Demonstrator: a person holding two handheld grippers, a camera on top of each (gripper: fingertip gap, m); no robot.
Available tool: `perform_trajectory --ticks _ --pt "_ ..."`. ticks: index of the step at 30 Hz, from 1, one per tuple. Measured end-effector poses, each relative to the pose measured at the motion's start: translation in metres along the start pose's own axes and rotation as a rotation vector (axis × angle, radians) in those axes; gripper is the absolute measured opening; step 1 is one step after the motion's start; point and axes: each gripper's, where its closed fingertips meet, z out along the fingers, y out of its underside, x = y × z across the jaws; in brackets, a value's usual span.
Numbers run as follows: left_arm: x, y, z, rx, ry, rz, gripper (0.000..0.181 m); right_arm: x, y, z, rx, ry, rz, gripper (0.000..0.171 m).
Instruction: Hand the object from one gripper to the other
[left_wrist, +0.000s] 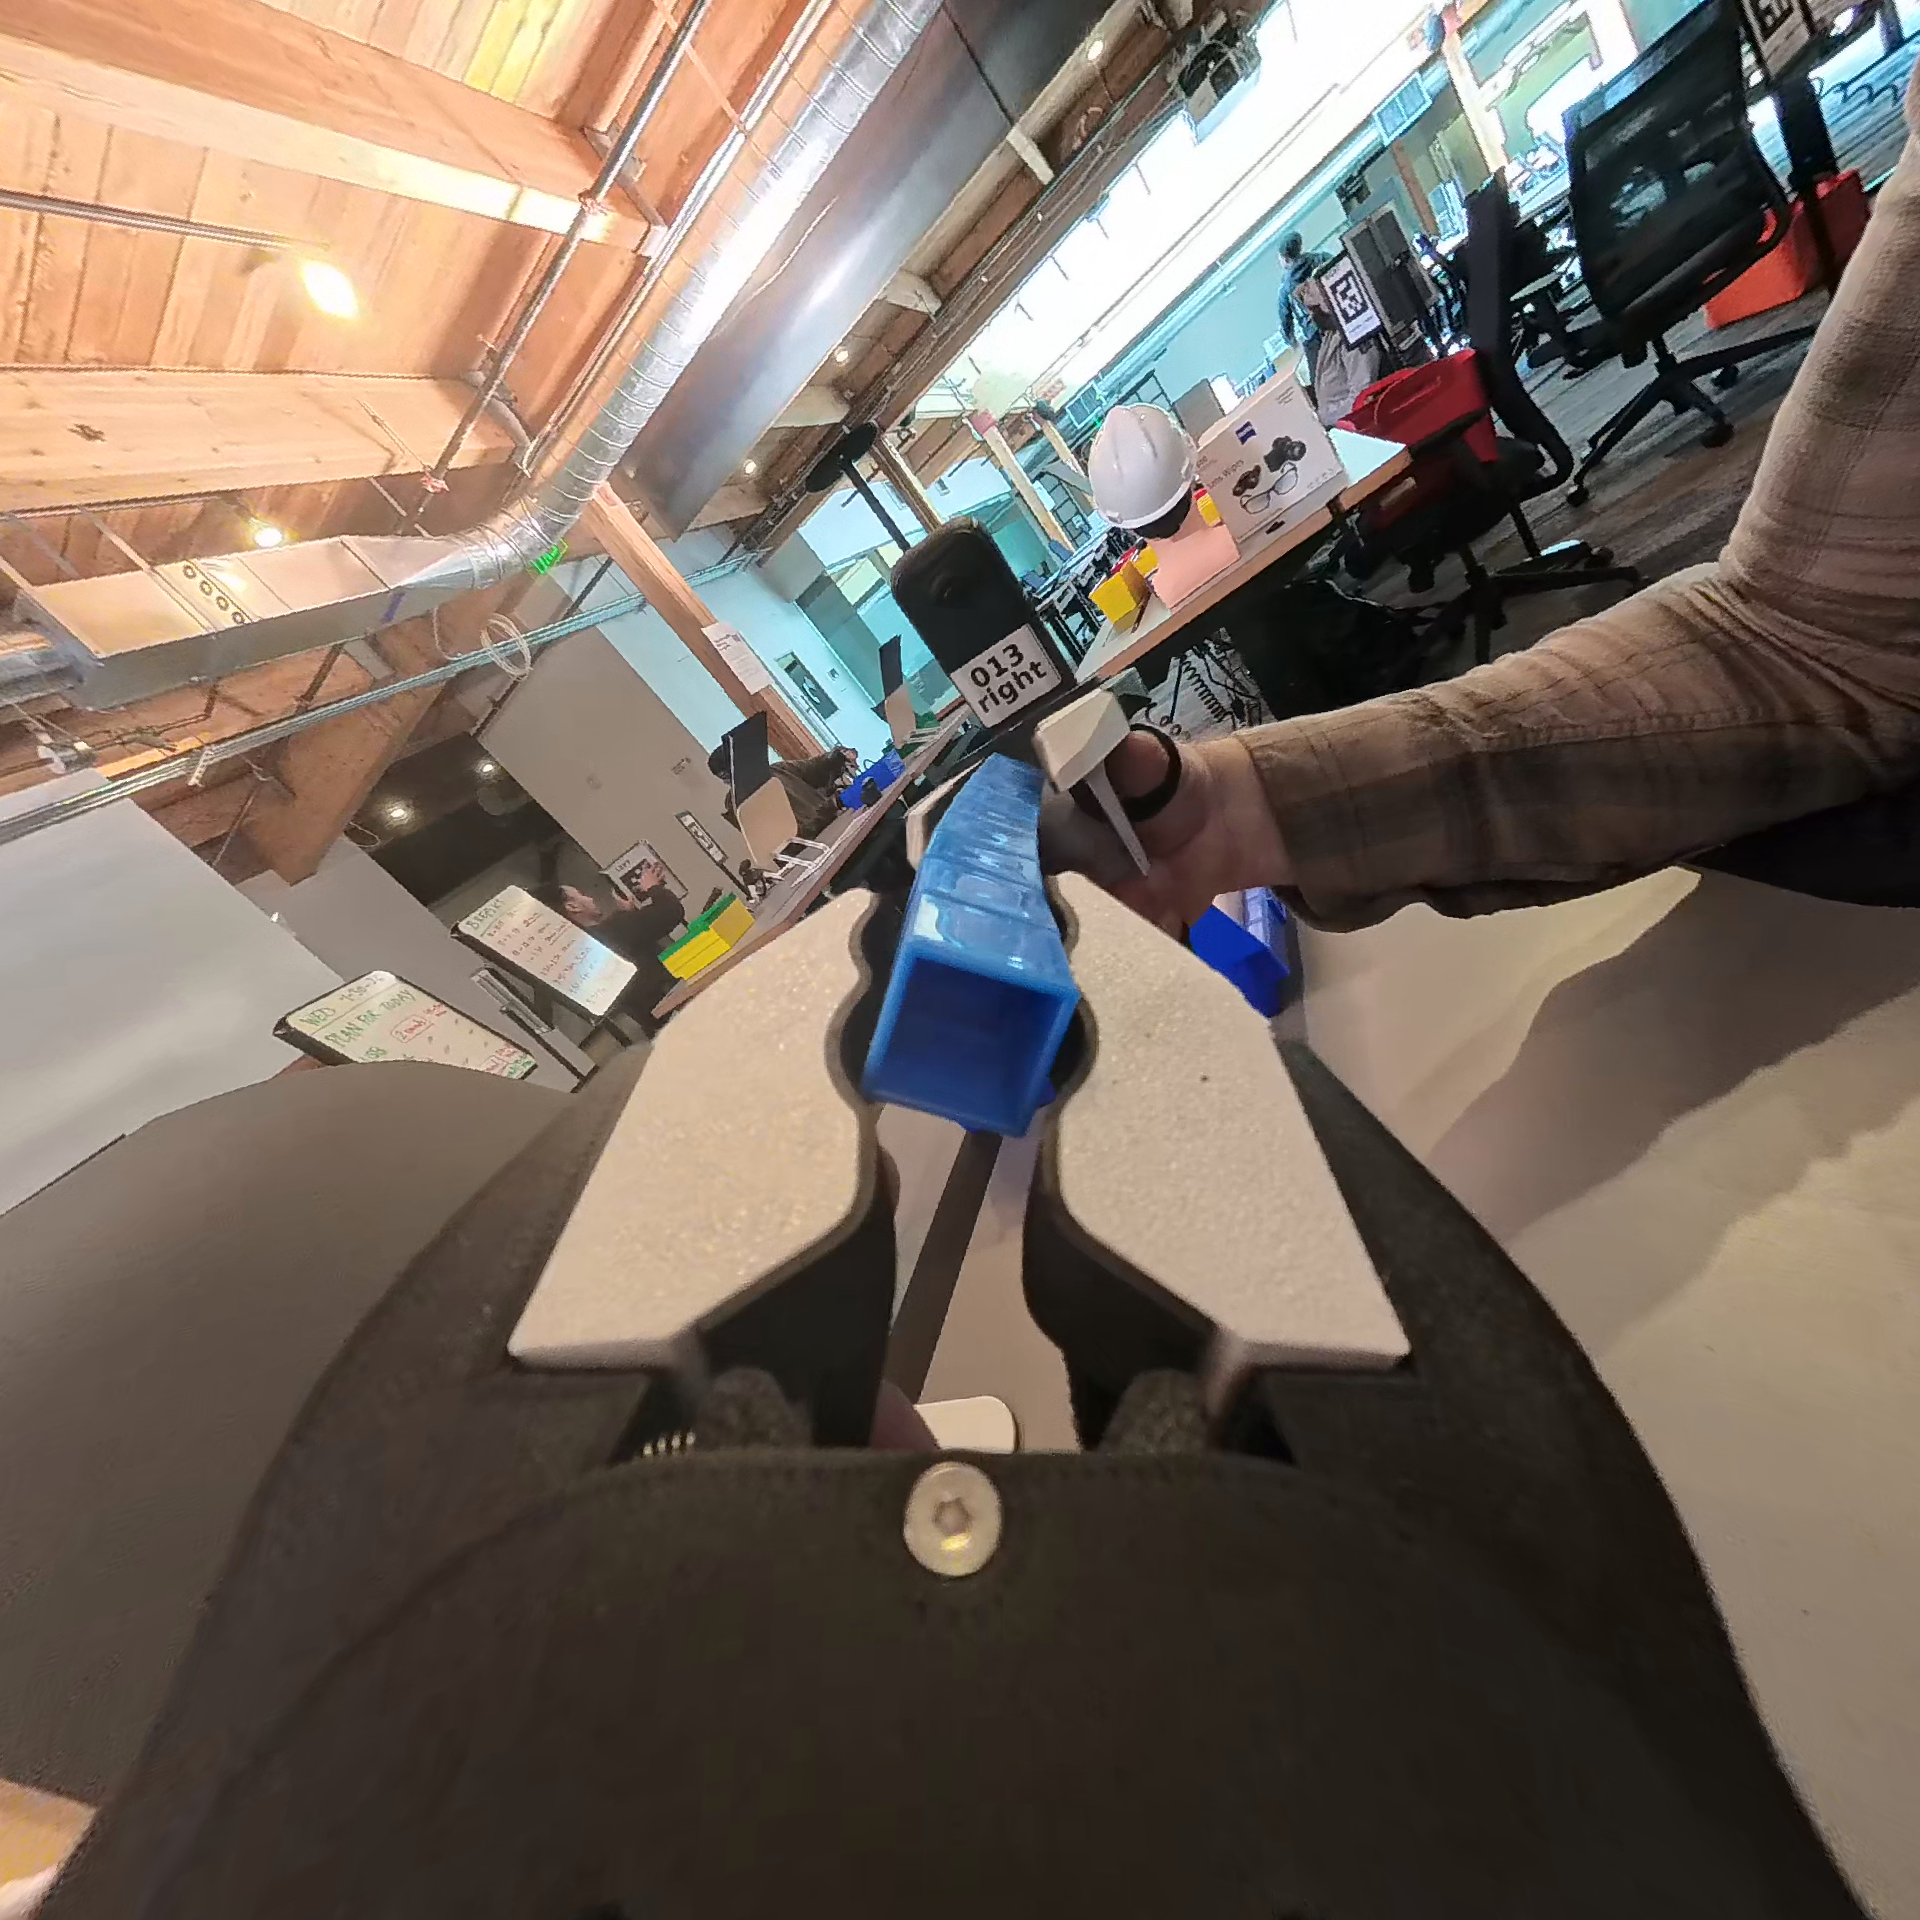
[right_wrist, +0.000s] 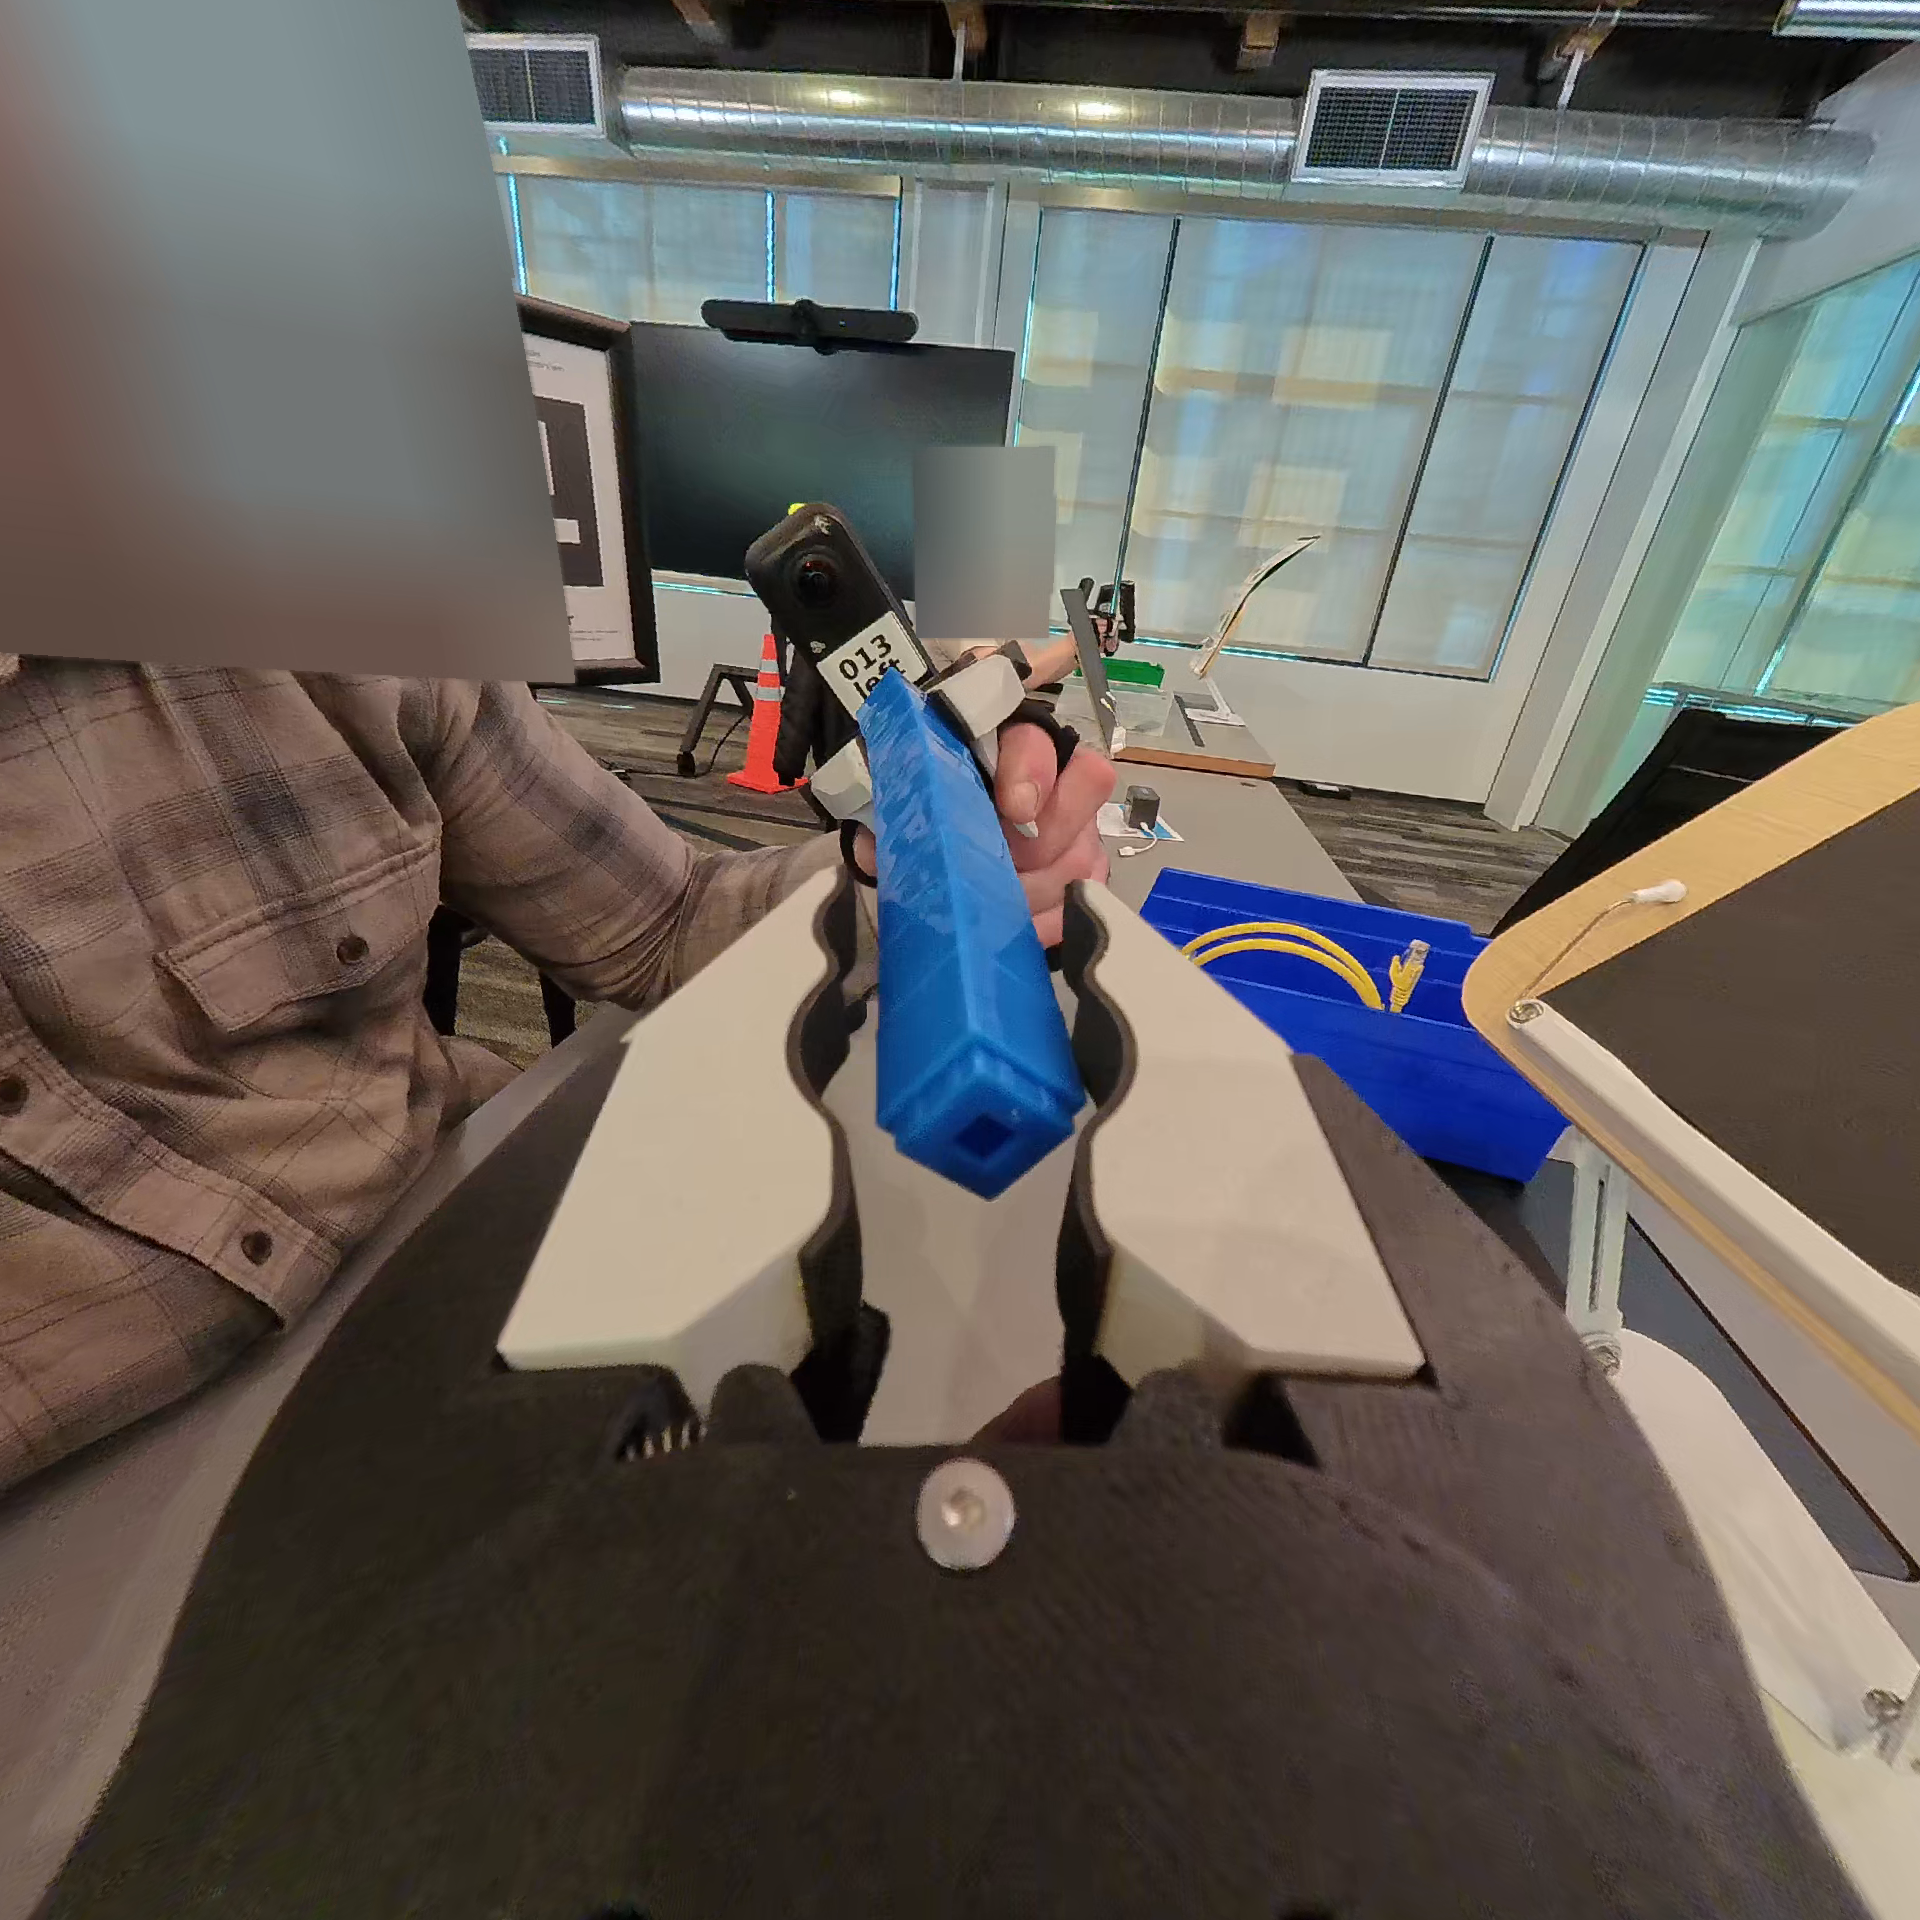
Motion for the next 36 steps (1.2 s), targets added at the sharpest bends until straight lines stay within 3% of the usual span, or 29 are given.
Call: perform_trajectory --ticks 9,14,36 --pt "0.0001 -0.0012 0.0001 -0.001 -0.004 0.014 0.025 -0.0012 0.0030 0.0014 -0.014 -0.014 0.024 0.040" --pt "0.0011 -0.0011 0.0005 -0.002 0.001 0.015 0.026 -0.0010 0.0030 0.0011 -0.016 -0.012 0.025 0.030" --pt "-0.0064 -0.0011 -0.0032 -0.003 -0.013 -0.002 0.027 0.0009 -0.0007 0.0065 0.064 -0.020 0.029 0.028"
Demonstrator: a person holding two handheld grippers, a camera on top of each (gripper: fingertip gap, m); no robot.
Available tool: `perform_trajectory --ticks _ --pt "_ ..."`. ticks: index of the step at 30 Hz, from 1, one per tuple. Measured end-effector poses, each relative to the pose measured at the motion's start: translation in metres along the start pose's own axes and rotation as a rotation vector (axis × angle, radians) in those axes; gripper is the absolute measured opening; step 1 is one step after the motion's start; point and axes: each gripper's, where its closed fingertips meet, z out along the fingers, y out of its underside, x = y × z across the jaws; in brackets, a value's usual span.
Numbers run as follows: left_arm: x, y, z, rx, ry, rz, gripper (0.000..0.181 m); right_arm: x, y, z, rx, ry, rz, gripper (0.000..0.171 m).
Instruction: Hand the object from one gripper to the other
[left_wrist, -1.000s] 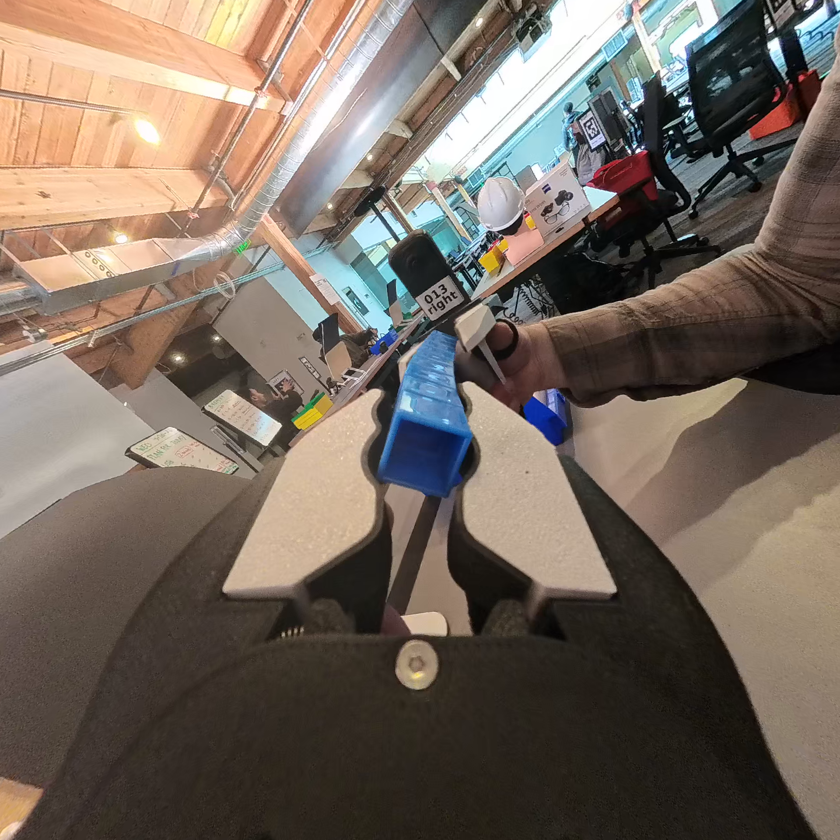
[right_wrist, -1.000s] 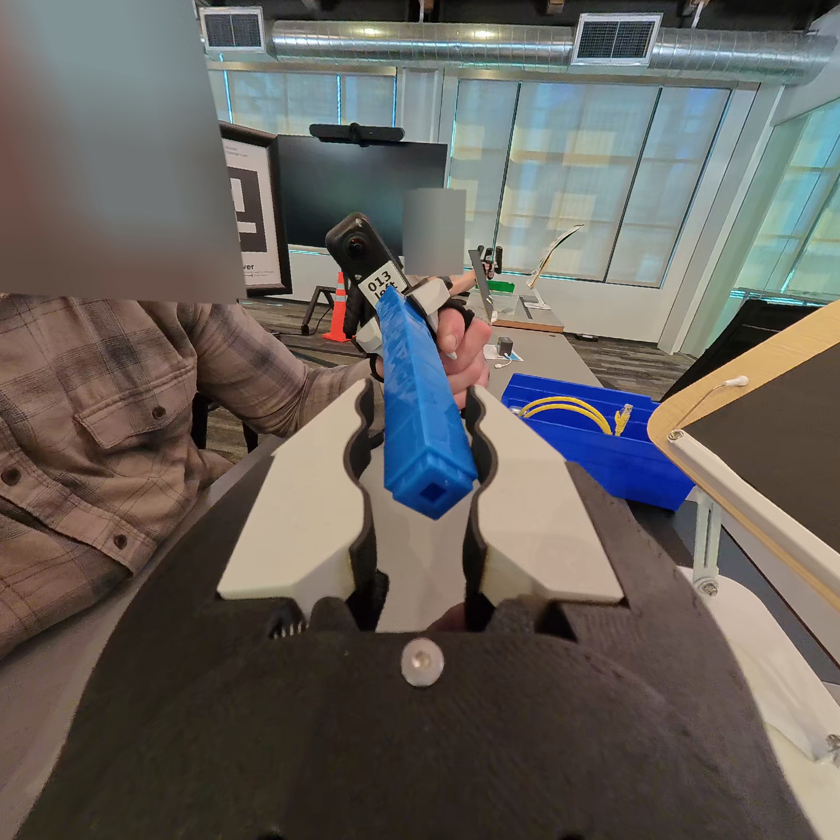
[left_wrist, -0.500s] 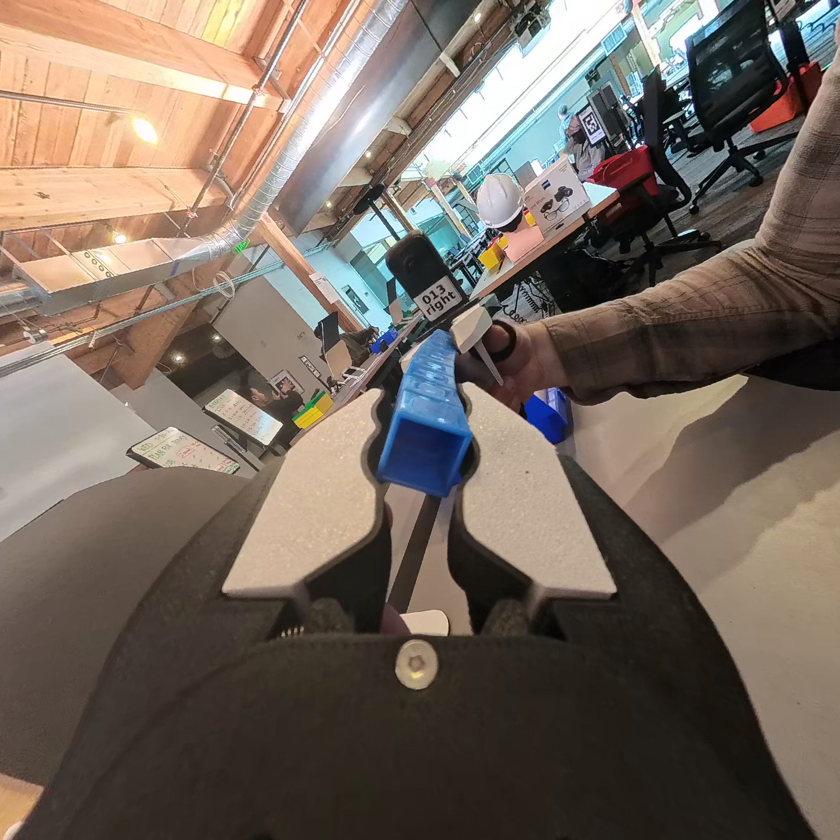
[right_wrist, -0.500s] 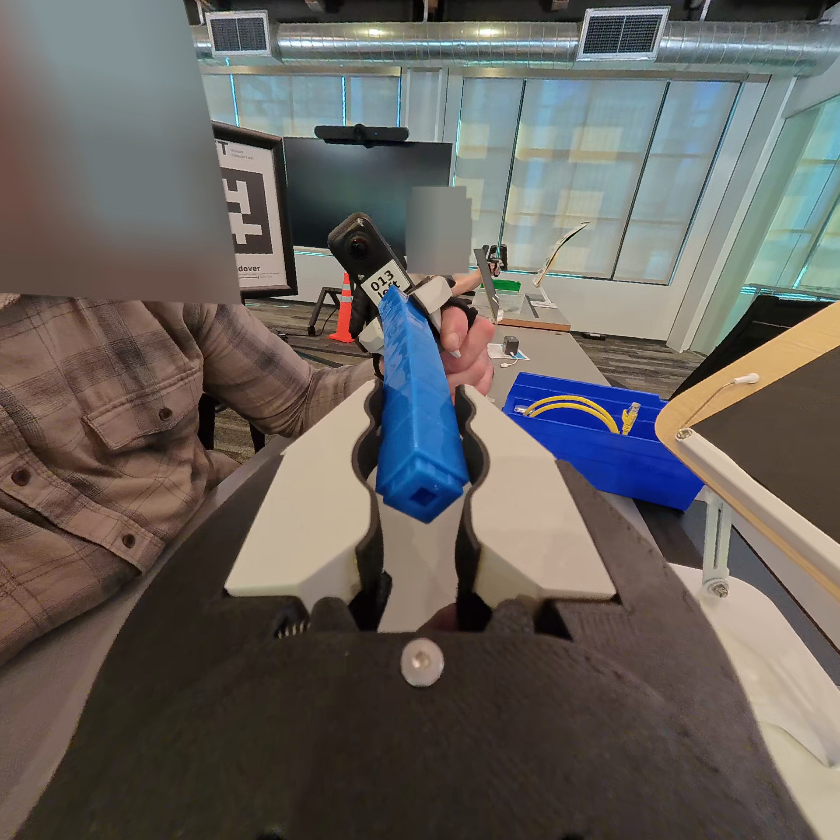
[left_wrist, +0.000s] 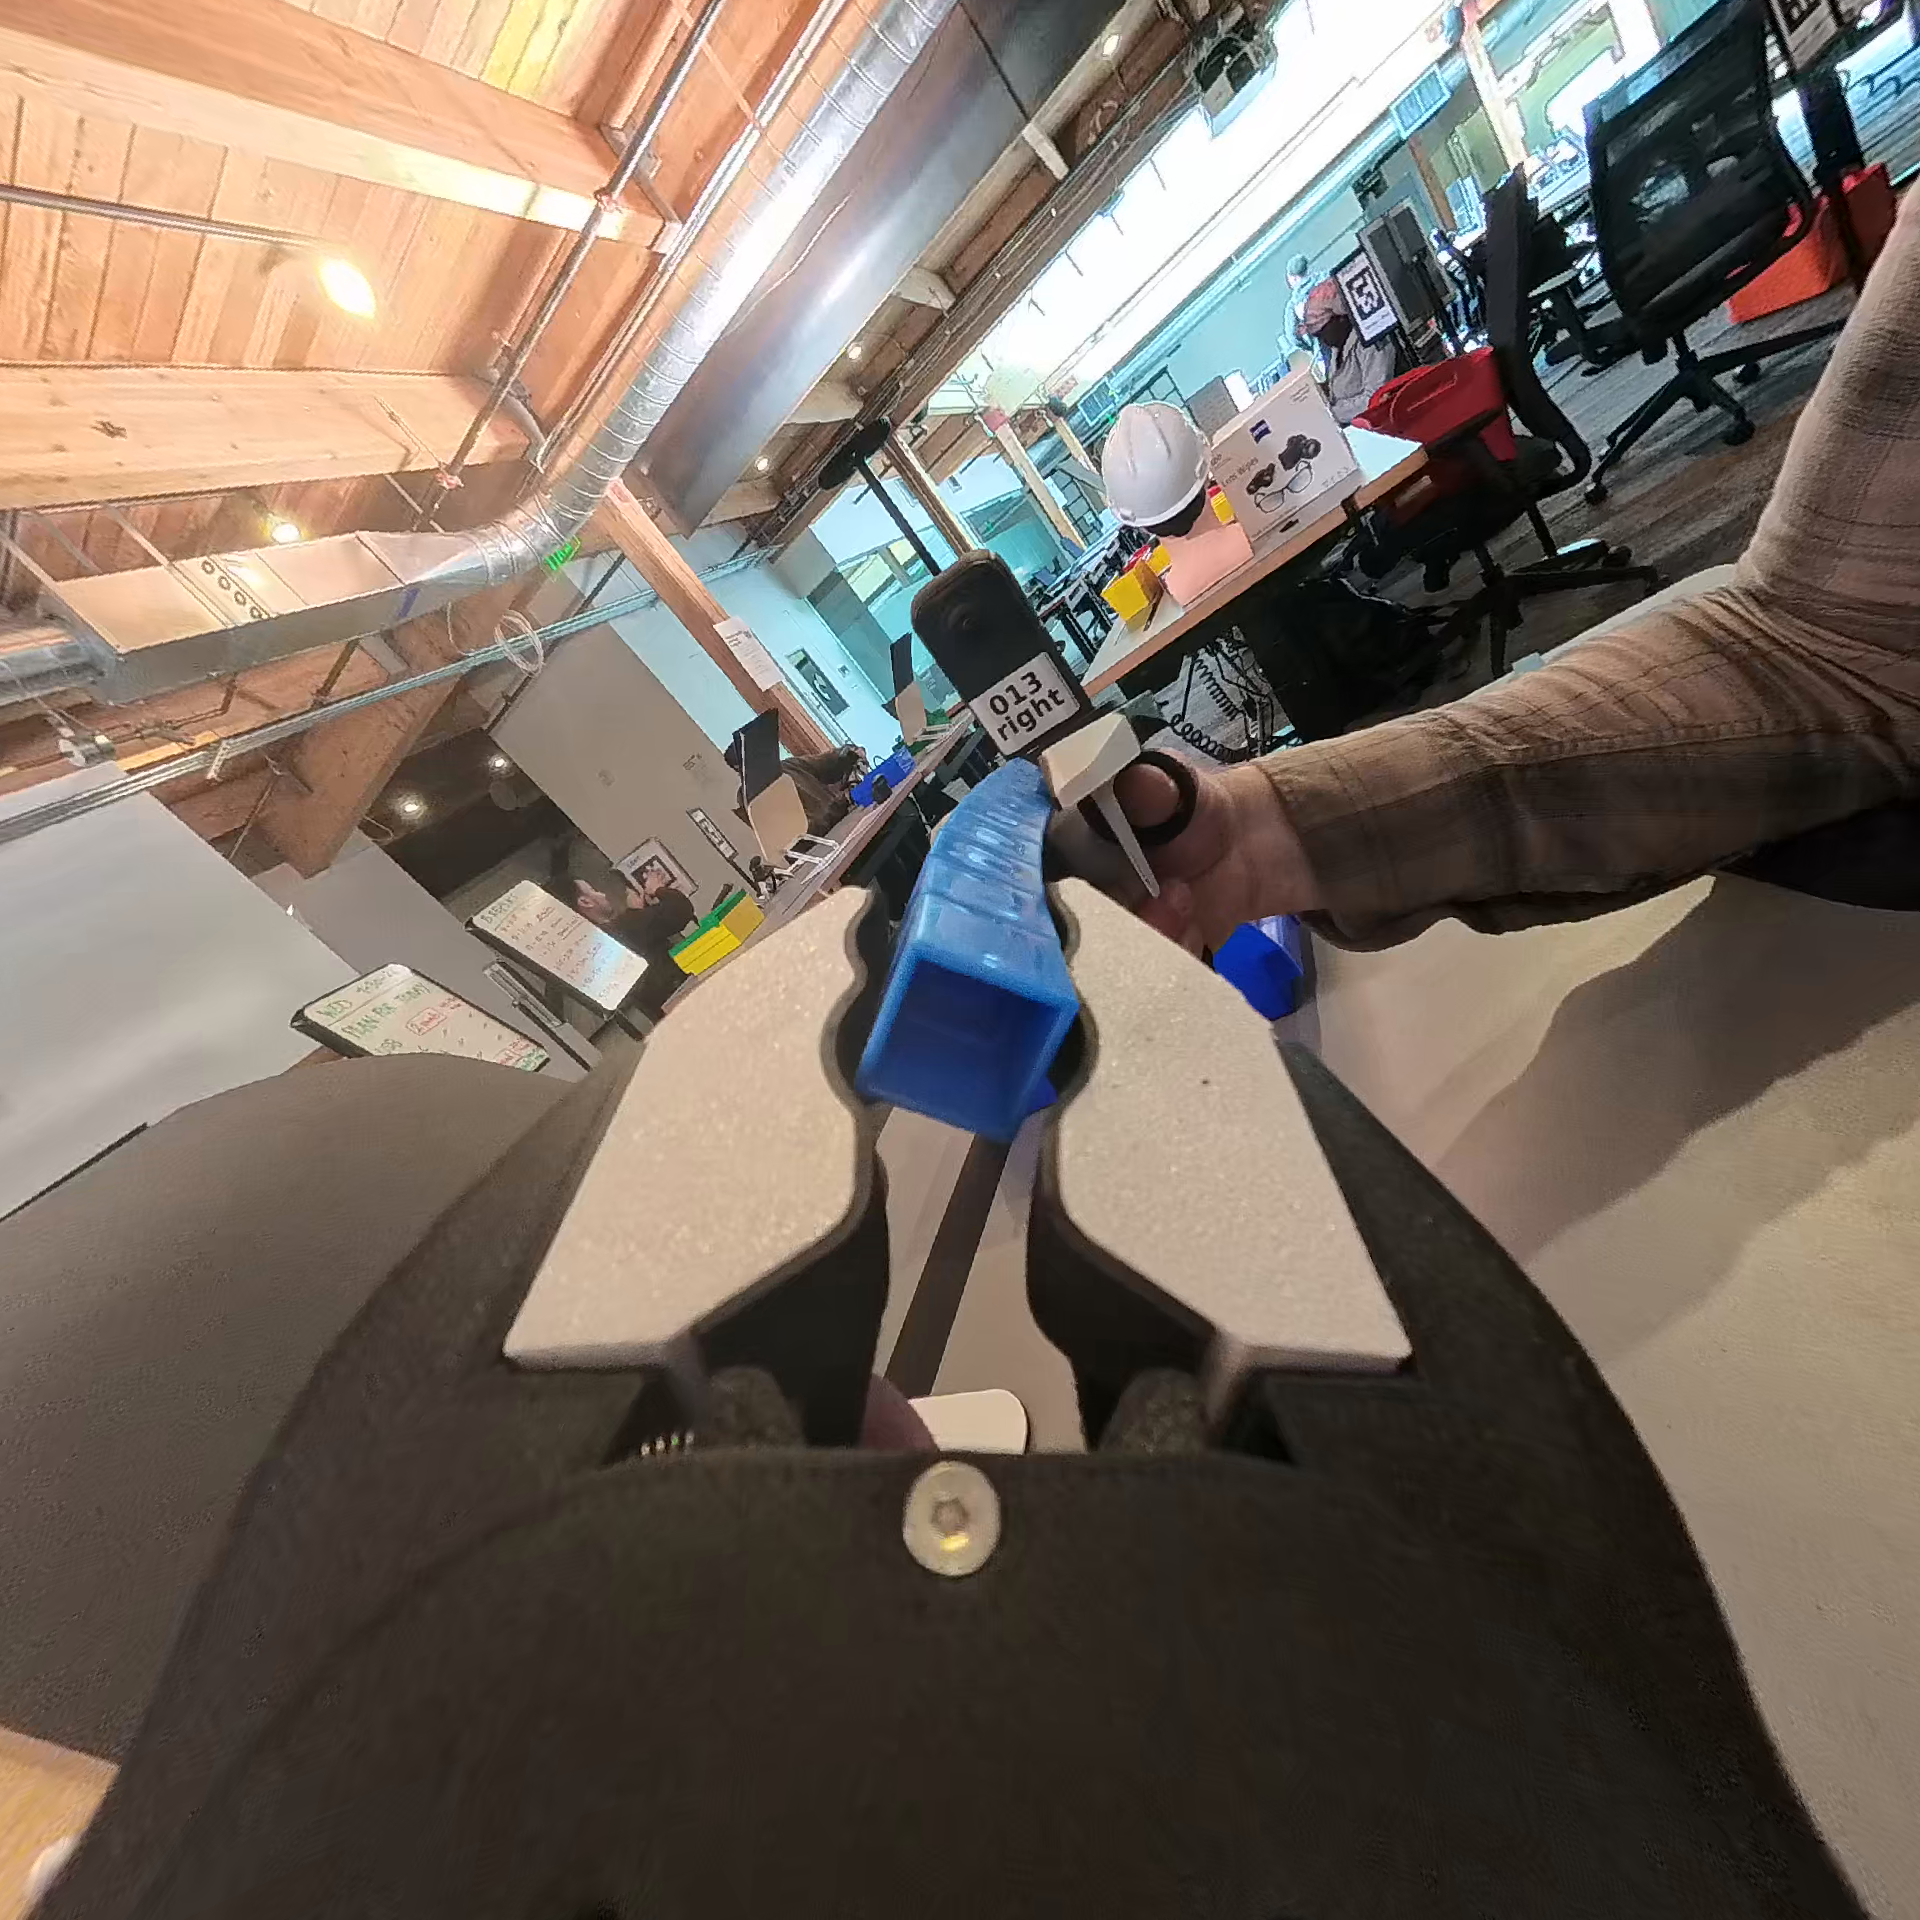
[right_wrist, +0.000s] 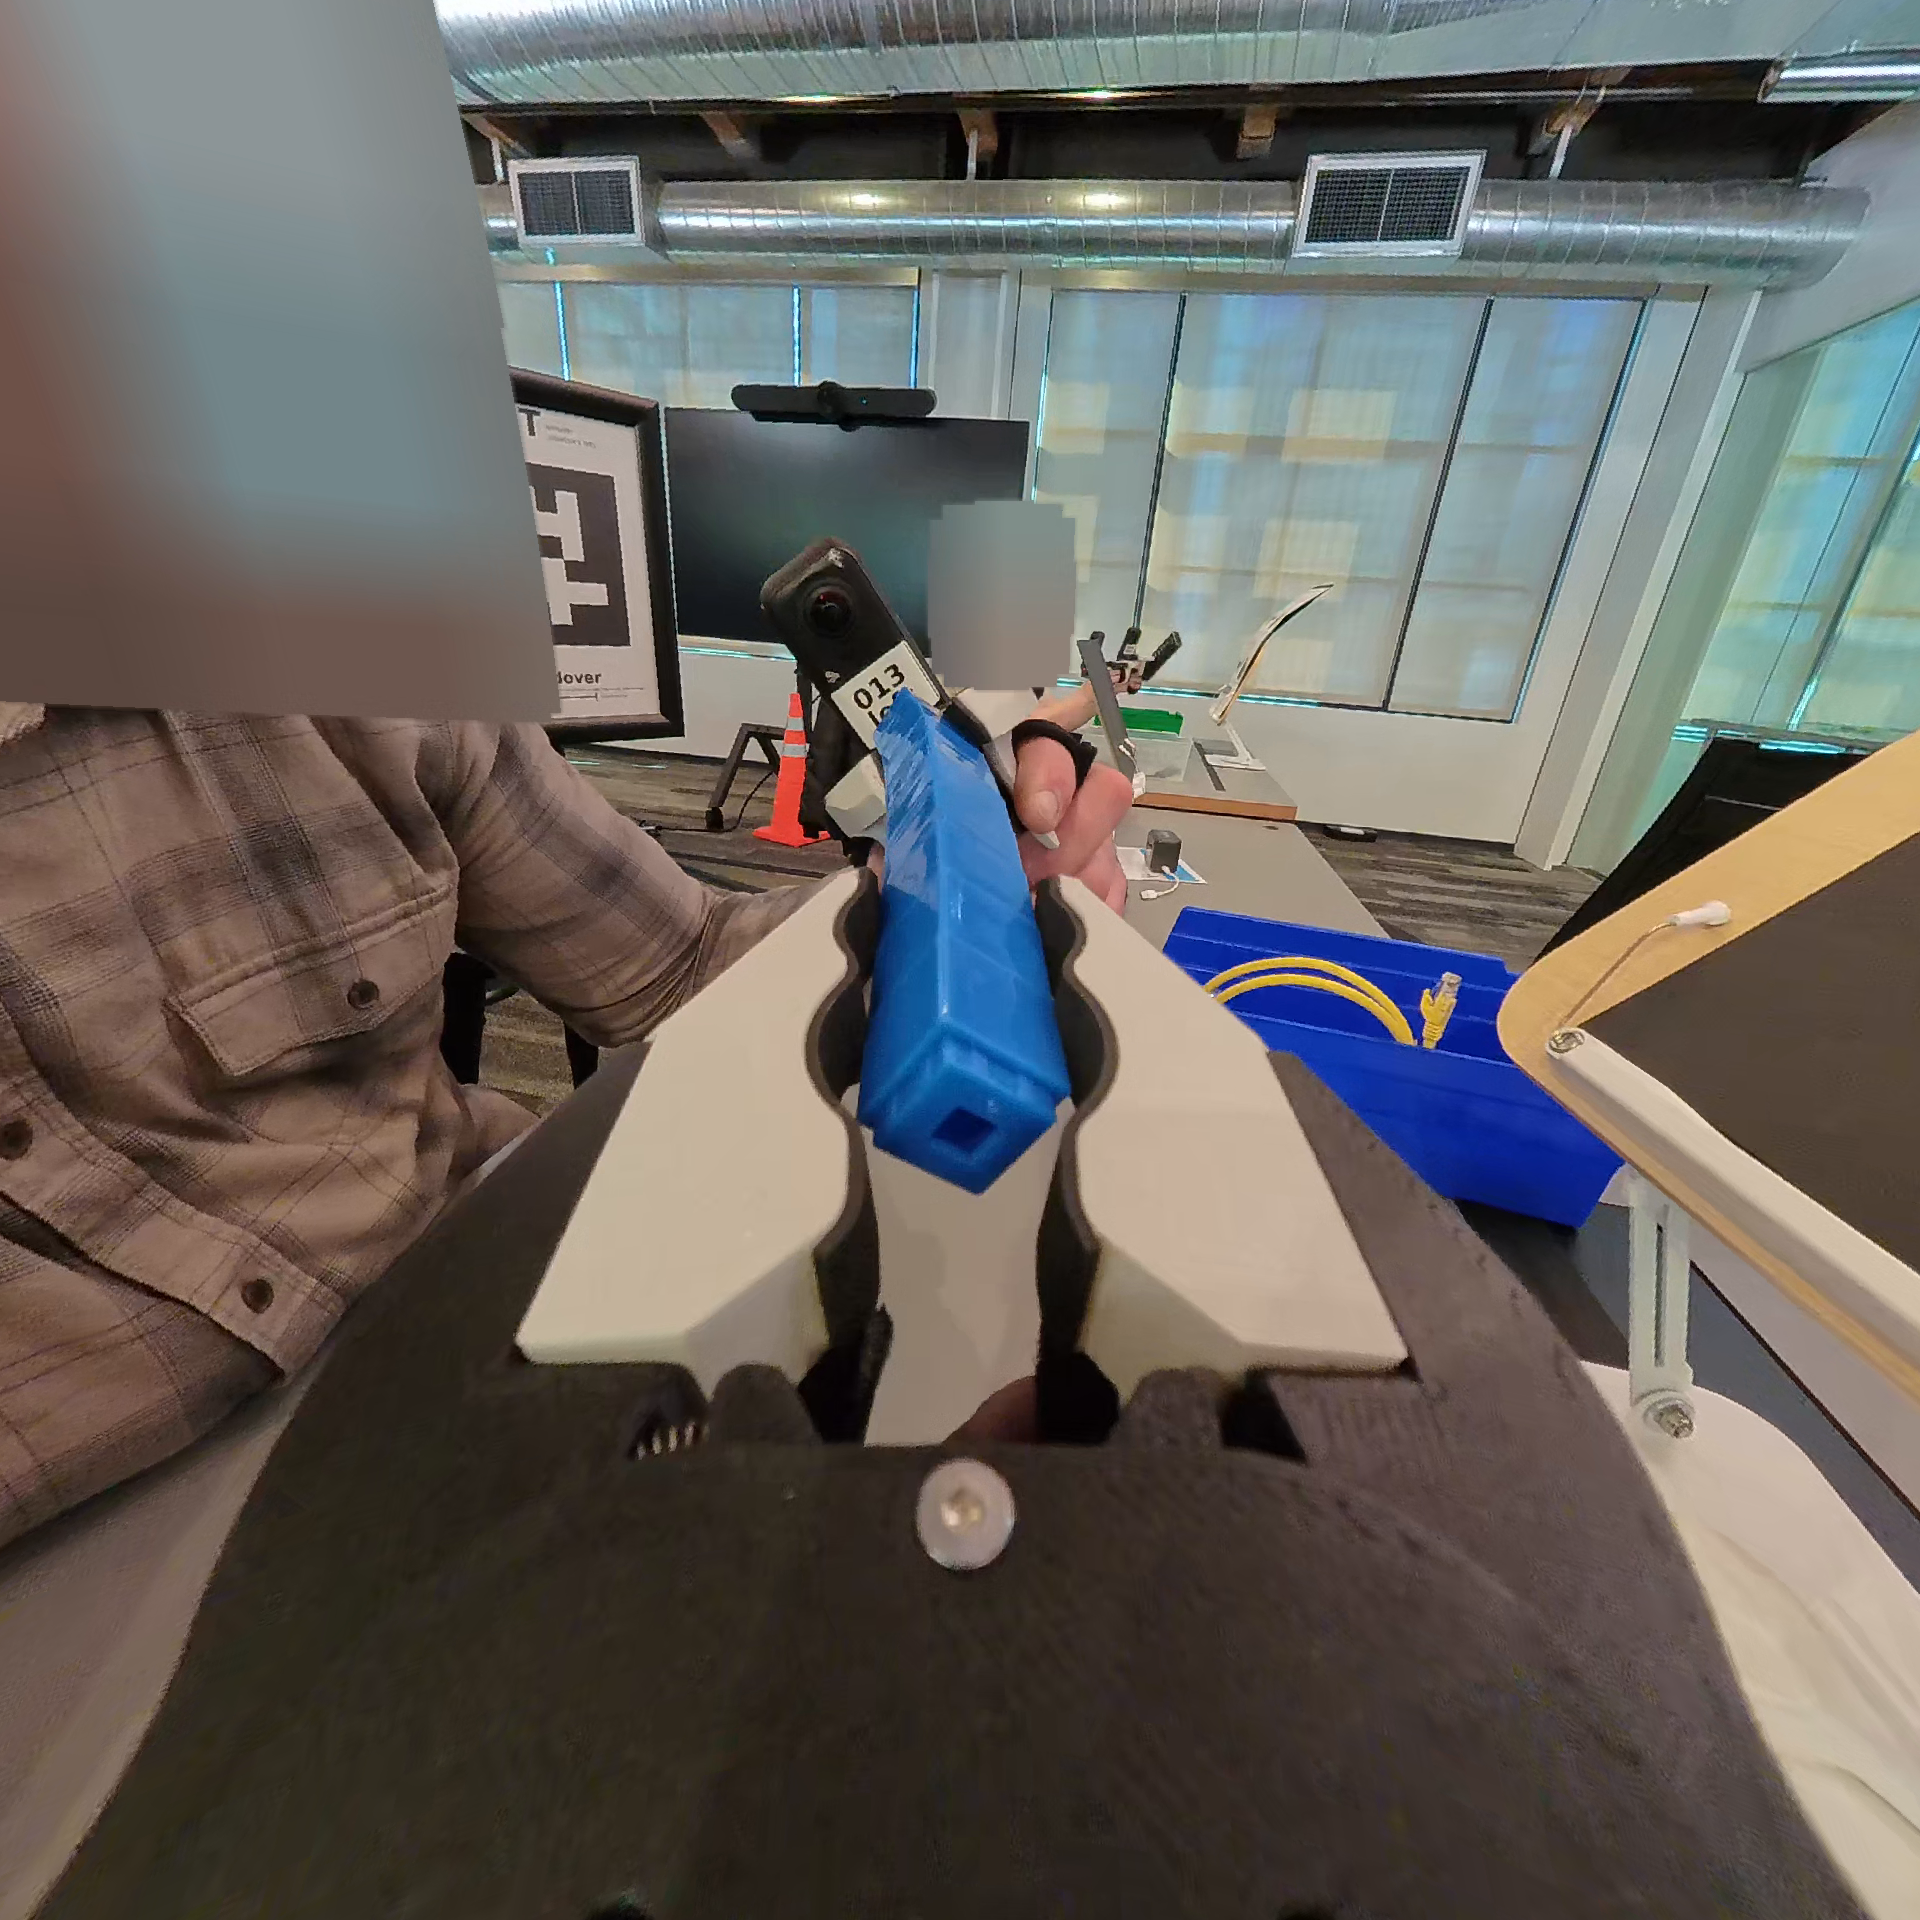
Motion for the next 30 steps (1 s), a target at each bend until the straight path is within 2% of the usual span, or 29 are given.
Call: perform_trajectory --ticks 16,26,30 --pt "-0.004 0.001 0.002 0.008 -0.023 -0.016 0.028 0.003 -0.001 -0.001 0.051 -0.012 0.043 0.028" --pt "0.002 -0.006 0.002 -0.099 0.018 0.184 0.025 0.003 0.019 0.003 0.100 -0.115 0.206 0.028" --pt "0.004 -0.009 0.006 -0.119 0.050 0.189 0.022 0.004 0.018 0.002 0.132 -0.132 0.244 0.028"
